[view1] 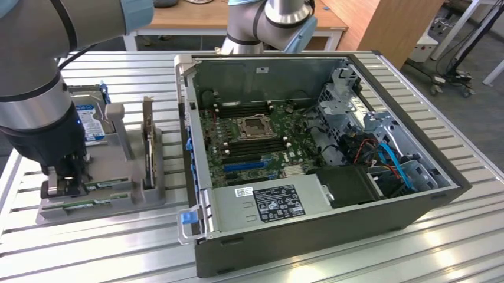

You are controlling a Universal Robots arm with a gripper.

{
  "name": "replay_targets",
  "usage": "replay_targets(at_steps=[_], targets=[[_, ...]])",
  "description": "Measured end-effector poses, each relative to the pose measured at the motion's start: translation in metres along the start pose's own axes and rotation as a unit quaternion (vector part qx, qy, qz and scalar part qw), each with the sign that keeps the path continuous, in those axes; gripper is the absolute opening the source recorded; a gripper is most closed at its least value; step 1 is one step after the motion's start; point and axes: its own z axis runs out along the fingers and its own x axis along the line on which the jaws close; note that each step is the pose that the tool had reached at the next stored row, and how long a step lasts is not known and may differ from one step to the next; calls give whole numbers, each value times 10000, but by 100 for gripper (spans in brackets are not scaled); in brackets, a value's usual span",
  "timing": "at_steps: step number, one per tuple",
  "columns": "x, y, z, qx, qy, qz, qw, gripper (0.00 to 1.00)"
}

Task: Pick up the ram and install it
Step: 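Pick up the ram and move it above insertion slot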

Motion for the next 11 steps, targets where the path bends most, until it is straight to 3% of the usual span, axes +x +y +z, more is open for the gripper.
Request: replay_targets(at_steps=[11], targets=[[2,-4,94,-6,13,-282,9996,31]])
